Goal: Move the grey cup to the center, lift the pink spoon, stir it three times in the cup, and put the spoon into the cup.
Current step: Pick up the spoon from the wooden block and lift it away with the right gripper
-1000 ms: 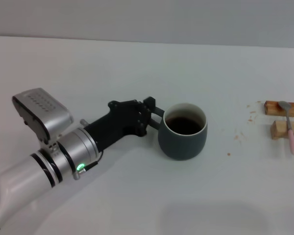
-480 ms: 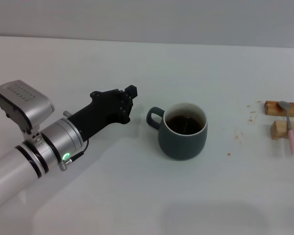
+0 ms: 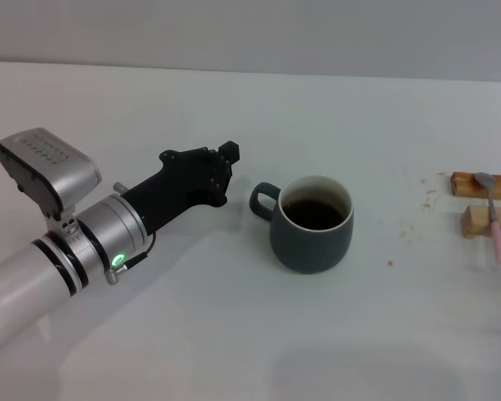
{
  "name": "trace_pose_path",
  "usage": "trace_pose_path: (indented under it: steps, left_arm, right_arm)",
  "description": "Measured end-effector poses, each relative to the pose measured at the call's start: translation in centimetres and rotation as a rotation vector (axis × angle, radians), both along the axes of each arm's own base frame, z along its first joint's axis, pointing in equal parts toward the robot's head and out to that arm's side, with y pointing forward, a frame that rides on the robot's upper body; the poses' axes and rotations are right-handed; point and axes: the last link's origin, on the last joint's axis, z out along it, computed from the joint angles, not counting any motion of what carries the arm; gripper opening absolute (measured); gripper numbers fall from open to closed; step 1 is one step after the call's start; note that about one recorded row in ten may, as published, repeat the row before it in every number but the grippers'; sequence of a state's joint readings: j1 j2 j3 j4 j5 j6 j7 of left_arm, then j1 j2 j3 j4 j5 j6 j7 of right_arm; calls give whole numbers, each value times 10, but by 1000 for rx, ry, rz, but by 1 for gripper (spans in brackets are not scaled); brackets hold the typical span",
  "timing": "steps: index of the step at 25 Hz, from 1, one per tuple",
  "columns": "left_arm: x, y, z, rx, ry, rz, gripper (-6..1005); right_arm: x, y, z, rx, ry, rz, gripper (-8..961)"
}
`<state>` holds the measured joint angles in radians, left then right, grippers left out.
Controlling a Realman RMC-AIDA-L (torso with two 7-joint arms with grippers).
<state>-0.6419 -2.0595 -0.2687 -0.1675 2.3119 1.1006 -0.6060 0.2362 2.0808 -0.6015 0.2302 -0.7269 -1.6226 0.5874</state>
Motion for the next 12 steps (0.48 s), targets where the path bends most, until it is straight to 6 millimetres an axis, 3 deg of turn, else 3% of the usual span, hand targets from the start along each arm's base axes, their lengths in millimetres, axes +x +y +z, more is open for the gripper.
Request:
trace_pose_path:
  steps: [12]
  left_arm:
    - [-2, -2, -2, -19, 7, 3, 6]
  right_arm:
    - [-10, -7, -27, -156, -90, 40, 817]
